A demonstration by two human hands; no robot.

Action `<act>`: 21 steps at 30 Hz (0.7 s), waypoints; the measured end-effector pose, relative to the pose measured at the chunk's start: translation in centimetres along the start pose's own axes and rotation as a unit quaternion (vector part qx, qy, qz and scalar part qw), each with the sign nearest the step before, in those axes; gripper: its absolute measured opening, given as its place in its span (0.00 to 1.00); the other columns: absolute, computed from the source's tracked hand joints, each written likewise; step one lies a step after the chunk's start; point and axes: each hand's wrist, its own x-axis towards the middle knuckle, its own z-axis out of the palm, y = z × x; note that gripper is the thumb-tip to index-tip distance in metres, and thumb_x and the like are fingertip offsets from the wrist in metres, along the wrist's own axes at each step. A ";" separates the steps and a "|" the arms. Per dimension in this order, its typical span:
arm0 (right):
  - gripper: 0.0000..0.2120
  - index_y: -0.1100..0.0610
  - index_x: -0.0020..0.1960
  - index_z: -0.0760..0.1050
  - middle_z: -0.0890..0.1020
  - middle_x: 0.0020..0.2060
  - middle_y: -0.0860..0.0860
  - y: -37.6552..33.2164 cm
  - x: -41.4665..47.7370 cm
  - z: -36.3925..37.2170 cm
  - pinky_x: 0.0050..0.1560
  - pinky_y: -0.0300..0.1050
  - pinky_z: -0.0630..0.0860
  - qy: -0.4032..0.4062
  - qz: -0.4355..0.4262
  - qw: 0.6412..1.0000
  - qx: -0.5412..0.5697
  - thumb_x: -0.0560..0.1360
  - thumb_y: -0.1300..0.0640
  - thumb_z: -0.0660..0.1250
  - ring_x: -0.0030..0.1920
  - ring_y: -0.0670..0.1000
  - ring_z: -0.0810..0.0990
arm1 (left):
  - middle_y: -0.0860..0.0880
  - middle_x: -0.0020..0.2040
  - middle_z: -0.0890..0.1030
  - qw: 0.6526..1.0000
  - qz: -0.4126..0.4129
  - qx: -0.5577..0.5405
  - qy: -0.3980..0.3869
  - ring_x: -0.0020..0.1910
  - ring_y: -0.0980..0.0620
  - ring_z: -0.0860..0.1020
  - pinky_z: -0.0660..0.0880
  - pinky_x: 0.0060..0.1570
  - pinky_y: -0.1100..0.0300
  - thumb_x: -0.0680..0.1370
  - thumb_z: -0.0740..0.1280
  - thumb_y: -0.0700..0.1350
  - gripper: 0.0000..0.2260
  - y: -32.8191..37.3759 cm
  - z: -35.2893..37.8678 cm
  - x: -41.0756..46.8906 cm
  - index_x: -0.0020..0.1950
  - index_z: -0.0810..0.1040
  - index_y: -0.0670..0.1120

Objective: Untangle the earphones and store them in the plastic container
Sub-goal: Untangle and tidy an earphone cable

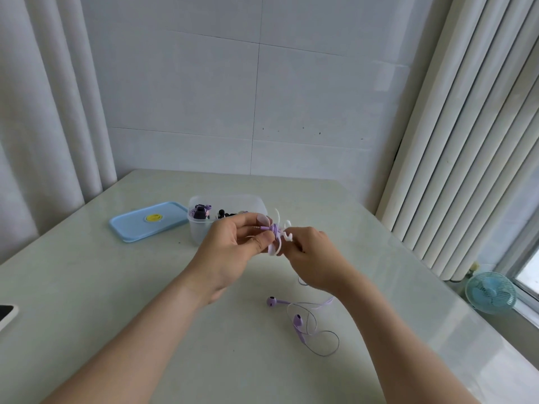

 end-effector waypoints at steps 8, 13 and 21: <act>0.16 0.52 0.44 0.86 0.68 0.21 0.45 -1.5 -0.9 0.0 0.31 0.39 0.63 -0.057 -0.051 0.996 0.040 0.84 0.52 0.63 0.26 0.48 0.64 | 0.43 0.51 0.87 0.996 0.007 0.040 0.080 0.48 0.53 0.85 0.80 0.48 0.67 0.80 0.72 0.35 0.06 -0.3 0.0 0.2 0.57 0.81 0.38; 0.13 0.51 0.43 0.87 0.71 0.22 0.49 -1.7 -0.9 0.1 0.34 0.47 0.70 -0.072 -0.047 0.996 0.030 0.81 0.57 0.65 0.28 0.55 0.71 | 0.44 0.51 0.87 0.994 0.009 0.065 0.091 0.44 0.57 0.84 0.79 0.46 0.68 0.81 0.72 0.35 0.06 -0.3 -0.2 0.3 0.57 0.81 0.36; 0.13 0.53 0.43 0.88 0.81 0.29 0.57 -2.2 -1.3 -0.2 0.33 0.43 0.74 -0.098 -0.043 0.993 0.041 0.78 0.60 0.65 0.27 0.48 0.75 | 0.48 0.51 0.86 0.994 0.005 0.064 0.089 0.43 0.56 0.85 0.78 0.45 0.71 0.80 0.73 0.36 0.05 0.2 -0.4 0.1 0.55 0.82 0.39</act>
